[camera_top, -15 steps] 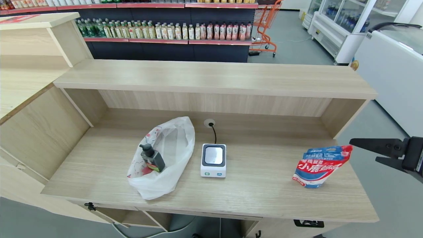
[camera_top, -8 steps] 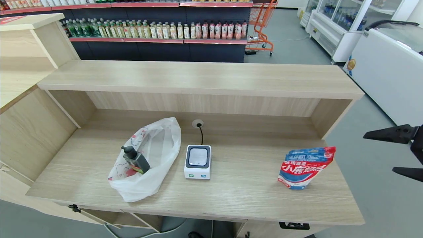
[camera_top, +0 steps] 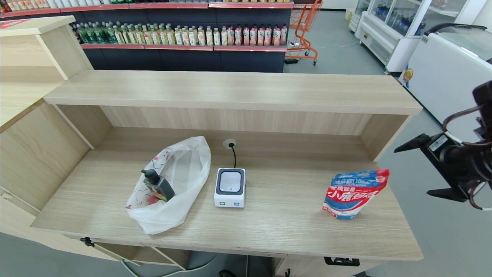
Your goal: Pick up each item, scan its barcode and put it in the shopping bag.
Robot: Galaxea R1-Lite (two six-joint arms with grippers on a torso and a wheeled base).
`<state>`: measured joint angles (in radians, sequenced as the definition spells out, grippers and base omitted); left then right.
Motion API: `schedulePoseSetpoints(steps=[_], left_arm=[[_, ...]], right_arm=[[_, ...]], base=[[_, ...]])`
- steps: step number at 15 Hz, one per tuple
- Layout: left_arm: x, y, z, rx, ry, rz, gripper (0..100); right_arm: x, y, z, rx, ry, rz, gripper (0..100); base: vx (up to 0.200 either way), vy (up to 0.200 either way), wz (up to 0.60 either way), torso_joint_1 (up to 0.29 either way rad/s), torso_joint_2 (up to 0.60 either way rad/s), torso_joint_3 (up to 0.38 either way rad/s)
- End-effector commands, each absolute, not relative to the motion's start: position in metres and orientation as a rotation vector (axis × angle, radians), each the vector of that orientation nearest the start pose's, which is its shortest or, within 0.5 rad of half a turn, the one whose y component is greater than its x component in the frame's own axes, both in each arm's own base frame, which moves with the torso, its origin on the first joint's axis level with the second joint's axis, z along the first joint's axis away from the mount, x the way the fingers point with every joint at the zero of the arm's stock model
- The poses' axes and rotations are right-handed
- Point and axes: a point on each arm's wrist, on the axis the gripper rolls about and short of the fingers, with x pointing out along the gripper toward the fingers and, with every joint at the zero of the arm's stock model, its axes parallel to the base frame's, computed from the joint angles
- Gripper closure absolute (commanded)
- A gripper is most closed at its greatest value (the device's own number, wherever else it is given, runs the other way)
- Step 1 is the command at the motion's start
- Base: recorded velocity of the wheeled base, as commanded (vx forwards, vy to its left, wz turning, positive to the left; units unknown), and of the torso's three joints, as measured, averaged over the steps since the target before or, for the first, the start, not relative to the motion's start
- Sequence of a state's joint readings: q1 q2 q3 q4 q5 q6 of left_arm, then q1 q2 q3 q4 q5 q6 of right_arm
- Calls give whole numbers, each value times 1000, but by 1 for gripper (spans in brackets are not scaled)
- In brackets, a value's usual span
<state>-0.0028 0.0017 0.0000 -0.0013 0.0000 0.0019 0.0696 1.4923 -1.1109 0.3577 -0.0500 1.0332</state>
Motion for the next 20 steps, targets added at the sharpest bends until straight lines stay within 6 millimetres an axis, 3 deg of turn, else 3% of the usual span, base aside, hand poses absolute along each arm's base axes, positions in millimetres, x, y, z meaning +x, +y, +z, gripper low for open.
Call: schedulePoseSetpoints(steps=[1, 6, 10, 13, 18, 19, 20], left_arm=[[-23, 0, 76, 2, 0, -2, 0], [-23, 0, 76, 2, 0, -3, 0], [-23, 0, 76, 2, 0, -2, 0], [-23, 0, 76, 3, 0, -3, 0], [-23, 0, 76, 2, 0, -3, 0], [-23, 0, 76, 2, 0, -3, 0], [-23, 0, 76, 2, 0, -3, 0]], right_arm=[[278, 17, 207, 948, 727, -415, 0], [312, 20, 171, 955, 805, -473, 0], [336, 34, 142, 967, 825, -466, 0], [347, 55, 122, 897, 888, -424, 0], [355, 68, 98, 790, 928, -440, 0], [357, 70, 91, 748, 945, -434, 100], [359, 71, 87, 707, 947, -430, 100]], base=[[0, 0, 0, 0, 0, 0], [0, 0, 0, 0, 0, 0], [0, 0, 0, 0, 0, 0], [0, 0, 0, 0, 0, 0], [0, 0, 0, 0, 0, 0], [0, 0, 0, 0, 0, 0], [0, 0, 0, 0, 0, 0]])
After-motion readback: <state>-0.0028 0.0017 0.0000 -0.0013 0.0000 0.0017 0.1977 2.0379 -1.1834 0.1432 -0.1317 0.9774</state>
